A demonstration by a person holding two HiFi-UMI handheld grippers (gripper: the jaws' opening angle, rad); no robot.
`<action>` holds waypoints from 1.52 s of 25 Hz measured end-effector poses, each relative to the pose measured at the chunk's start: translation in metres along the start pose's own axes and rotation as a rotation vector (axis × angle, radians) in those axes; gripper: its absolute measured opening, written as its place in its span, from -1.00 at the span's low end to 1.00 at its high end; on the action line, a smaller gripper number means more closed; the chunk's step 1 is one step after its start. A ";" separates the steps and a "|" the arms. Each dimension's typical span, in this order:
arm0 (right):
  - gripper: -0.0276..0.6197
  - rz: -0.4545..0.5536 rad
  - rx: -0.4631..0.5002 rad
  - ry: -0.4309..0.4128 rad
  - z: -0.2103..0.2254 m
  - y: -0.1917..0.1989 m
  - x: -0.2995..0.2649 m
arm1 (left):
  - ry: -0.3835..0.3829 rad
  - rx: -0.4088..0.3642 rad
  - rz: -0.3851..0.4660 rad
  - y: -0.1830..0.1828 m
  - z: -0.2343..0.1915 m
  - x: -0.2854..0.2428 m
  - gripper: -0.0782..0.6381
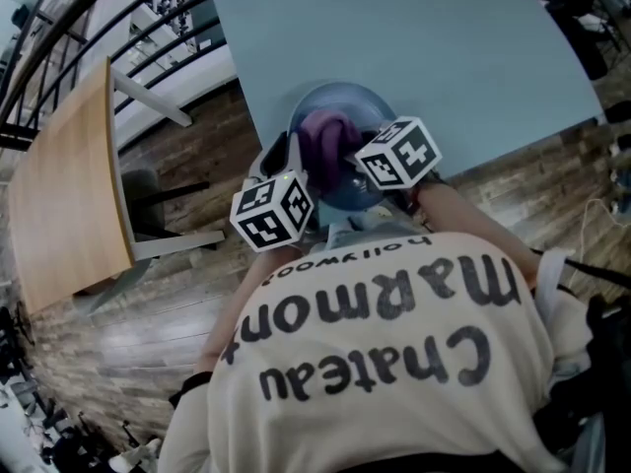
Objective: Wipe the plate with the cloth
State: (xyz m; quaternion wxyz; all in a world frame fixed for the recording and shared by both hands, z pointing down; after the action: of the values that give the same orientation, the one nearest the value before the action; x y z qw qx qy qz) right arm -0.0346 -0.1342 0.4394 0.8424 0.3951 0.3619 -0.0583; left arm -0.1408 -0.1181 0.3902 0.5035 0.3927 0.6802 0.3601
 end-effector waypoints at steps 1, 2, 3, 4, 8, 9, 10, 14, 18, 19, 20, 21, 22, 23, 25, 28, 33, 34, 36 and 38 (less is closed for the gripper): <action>-0.63 -0.001 -0.013 0.008 0.004 0.001 0.001 | 0.000 0.001 0.001 0.000 0.000 0.000 -0.68; -0.63 -0.004 -0.020 0.017 0.008 0.003 0.002 | 0.000 0.001 0.003 0.000 0.001 0.000 -0.68; -0.63 -0.008 -0.024 0.028 0.012 0.004 0.004 | -0.001 0.002 0.005 -0.001 0.001 0.000 -0.68; -0.63 -0.010 -0.027 0.043 0.016 0.005 0.006 | -0.001 0.003 0.007 -0.001 0.002 0.000 -0.68; -0.63 -0.008 -0.050 0.093 0.029 0.014 0.014 | -0.003 0.006 0.013 -0.001 0.004 0.001 -0.68; -0.63 -0.006 -0.060 0.102 0.032 0.017 0.016 | -0.003 0.006 0.014 -0.001 0.005 0.001 -0.68; -0.63 -0.005 -0.069 0.110 0.035 0.018 0.017 | -0.003 0.007 0.015 -0.002 0.004 0.002 -0.68; -0.63 -0.015 -0.096 0.152 0.047 0.024 0.020 | -0.005 0.011 0.016 -0.001 0.001 0.004 -0.68; -0.63 -0.010 -0.138 0.180 0.058 0.034 0.026 | -0.004 0.015 0.013 0.002 0.004 0.006 -0.67; -0.63 -0.009 -0.149 0.187 0.060 0.035 0.027 | -0.003 0.016 0.015 0.001 0.003 0.007 -0.67; -0.63 -0.011 -0.159 0.197 0.062 0.036 0.028 | -0.003 0.018 0.017 0.002 0.003 0.007 -0.67; -0.63 -0.016 -0.168 0.209 0.064 0.037 0.028 | -0.003 0.019 0.019 0.002 0.003 0.007 -0.67; -0.63 -0.023 -0.175 0.221 0.067 0.039 0.029 | -0.003 0.022 0.021 0.002 0.002 0.007 -0.67; -0.63 -0.031 -0.181 0.234 0.069 0.041 0.029 | -0.002 0.024 0.022 0.003 0.001 0.007 -0.67; -0.63 -0.049 -0.191 0.262 0.073 0.046 0.031 | 0.002 0.027 0.027 0.002 -0.001 0.008 -0.67; -0.63 -0.058 -0.200 0.300 0.075 0.051 0.035 | 0.012 0.028 0.035 -0.001 0.000 0.011 -0.67; -0.63 -0.079 -0.213 0.329 0.077 0.056 0.038 | 0.017 0.043 0.037 0.002 0.000 0.012 -0.67; -0.63 -0.082 -0.218 0.327 0.077 0.056 0.039 | 0.017 0.045 0.038 0.002 0.000 0.012 -0.67; -0.63 -0.066 -0.229 0.285 0.071 0.054 0.040 | 0.019 0.043 0.044 0.002 0.001 0.013 -0.67; -0.64 -0.012 -0.251 0.156 0.051 0.044 0.036 | 0.021 0.036 0.050 0.002 0.001 0.015 -0.67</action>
State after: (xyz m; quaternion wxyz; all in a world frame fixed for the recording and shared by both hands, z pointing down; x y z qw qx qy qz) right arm 0.0372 -0.1337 0.4648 0.8541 0.2877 0.4331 0.0130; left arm -0.1421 -0.1042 0.3858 0.4797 0.4149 0.6819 0.3644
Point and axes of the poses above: the fingertips, and each gripper's own axes: x backward along the fingers, z to its right, y out of its underside, the point moved 3 cm from there along x, backward along the fingers, and after that the axes turned 8 degrees about -x, right-handed, at the moved point
